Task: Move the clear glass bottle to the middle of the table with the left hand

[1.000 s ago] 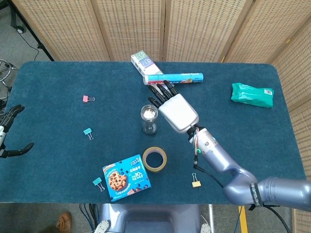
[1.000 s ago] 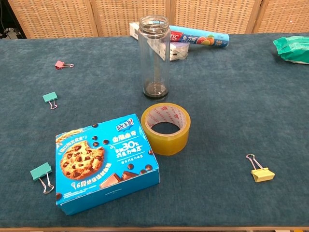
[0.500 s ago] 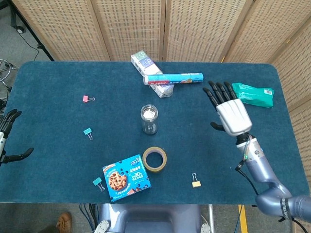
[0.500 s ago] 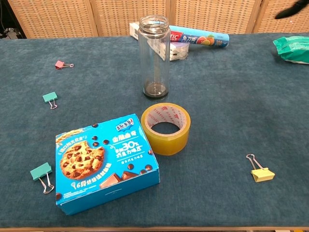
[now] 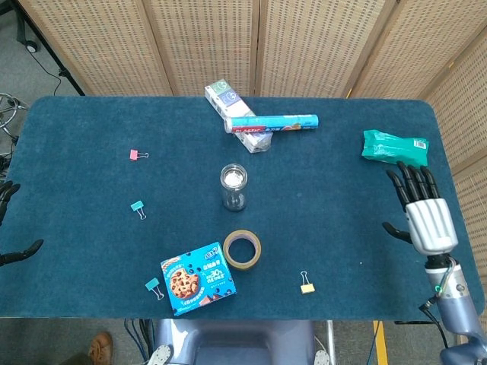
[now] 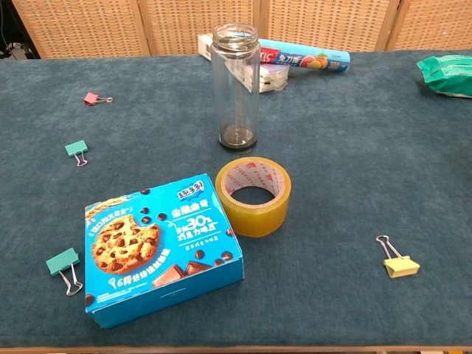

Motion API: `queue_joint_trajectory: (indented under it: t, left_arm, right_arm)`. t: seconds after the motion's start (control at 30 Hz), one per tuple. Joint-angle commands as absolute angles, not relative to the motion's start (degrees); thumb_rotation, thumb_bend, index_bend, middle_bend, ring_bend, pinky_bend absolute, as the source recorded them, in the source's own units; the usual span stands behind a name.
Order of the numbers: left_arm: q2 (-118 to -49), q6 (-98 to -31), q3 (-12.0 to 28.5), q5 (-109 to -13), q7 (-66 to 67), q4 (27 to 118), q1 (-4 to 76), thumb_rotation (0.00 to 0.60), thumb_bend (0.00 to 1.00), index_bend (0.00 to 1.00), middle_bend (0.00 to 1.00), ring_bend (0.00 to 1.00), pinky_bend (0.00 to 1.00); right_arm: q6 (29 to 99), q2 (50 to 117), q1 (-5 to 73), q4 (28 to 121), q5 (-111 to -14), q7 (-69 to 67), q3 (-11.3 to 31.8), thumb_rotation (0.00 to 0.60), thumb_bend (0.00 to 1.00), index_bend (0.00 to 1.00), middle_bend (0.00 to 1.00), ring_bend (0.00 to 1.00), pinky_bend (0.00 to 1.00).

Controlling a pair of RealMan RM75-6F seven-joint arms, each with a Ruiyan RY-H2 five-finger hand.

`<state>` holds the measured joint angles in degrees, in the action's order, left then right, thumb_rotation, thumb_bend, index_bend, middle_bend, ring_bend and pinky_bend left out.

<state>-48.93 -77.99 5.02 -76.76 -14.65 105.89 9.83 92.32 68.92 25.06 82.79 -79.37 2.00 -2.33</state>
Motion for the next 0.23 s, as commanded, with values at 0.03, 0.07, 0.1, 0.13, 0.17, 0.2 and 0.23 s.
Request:
queue_joint_trajectory:
  t: [0.03,0.07,0.1,0.13,0.17,0.2,0.23]
  left_arm:
    - [-49.14,-78.58,4.94,-77.28,-14.60,105.33,9.43,0.600,0.21,0.00,0.00,0.00,0.00]
    - [-49.20,-78.69,4.94,-77.36,-14.53,105.23,9.35,0.600,0.21,0.00,0.00,0.00,0.00]
    - [-49.20,-78.72,4.95,-77.42,-14.46,105.19,9.30,0.600,0.21,0.00,0.00,0.00,0.00]
    - [-49.21,-78.74,4.95,-77.46,-14.40,105.19,9.27,0.600,0.21,0.00,0.00,0.00,0.00]
    - [-49.20,-78.76,4.97,-77.52,-14.28,105.23,9.23,0.600,0.21,0.00,0.00,0.00,0.00]
    - [-49.13,-78.84,4.97,-77.59,-14.19,105.35,9.14,0.600,0.21,0.00,0.00,0.00,0.00]
    - [-49.06,-78.94,4.95,-77.69,-14.08,105.48,9.05,0.600,0.21,0.00,0.00,0.00,0.00]
  right_arm:
    - [95.75,71.49,19.71,78.90,-80.51,-2.80,-3.77,0.600,0.00,0.00,0.00,0.00,0.00]
    - [96.40,71.98,18.64,78.11,-80.66,-3.74,-3.80,0.600,0.00,0.00,0.00,0.00,0.00]
    - [96.96,72.39,17.71,77.54,-80.78,-4.58,-3.74,0.600,0.00,0.00,0.00,0.00,0.00]
    - [97.29,72.62,17.16,77.26,-80.89,-5.09,-3.67,0.600,0.00,0.00,0.00,0.00,0.00]
    - [97.82,72.96,16.17,76.98,-80.98,-5.90,-3.44,0.600,0.00,0.00,0.00,0.00,0.00]
    - [98.33,73.15,15.21,77.14,-80.90,-6.39,-3.14,0.600,0.00,0.00,0.00,0.00,0.00]
    - [98.70,73.22,14.67,77.27,-81.08,-6.43,-2.93,0.600,0.00,0.00,0.00,0.00,0.00]
